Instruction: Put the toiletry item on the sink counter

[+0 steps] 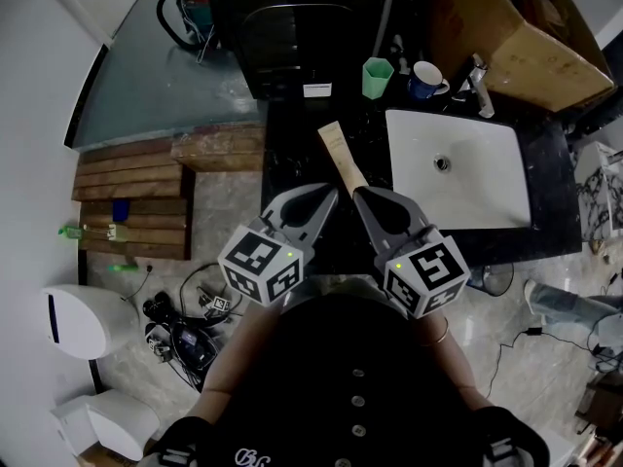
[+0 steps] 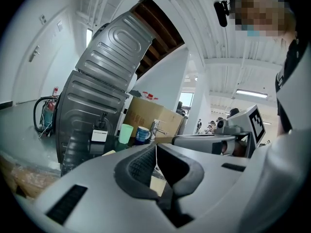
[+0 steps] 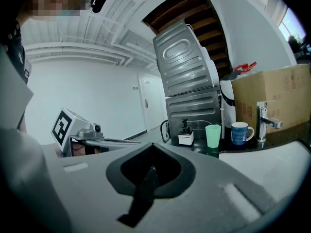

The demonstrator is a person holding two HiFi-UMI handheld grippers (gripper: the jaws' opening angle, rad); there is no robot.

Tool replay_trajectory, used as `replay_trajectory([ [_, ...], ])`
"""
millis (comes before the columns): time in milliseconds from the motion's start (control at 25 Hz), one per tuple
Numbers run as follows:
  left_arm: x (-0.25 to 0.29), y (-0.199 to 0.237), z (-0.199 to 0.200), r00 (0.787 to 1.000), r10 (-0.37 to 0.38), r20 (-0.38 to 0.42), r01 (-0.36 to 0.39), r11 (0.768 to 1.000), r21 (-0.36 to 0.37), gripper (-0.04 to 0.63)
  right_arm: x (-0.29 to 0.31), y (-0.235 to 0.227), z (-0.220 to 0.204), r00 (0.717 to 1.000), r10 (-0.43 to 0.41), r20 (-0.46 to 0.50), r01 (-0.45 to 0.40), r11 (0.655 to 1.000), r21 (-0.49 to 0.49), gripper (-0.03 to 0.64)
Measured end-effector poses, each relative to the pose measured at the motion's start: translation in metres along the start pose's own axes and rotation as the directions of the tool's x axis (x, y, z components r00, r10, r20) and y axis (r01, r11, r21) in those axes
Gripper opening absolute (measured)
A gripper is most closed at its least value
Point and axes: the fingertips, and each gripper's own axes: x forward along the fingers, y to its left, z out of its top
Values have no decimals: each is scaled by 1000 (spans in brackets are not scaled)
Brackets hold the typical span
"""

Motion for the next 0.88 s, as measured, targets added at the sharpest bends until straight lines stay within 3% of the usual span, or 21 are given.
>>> replay_trajectory([
  [880, 1, -2, -6, 1000, 0, -29, 0, 1000, 0, 12, -3, 0, 0, 1000, -7, -2, 7, 1000, -16, 4],
])
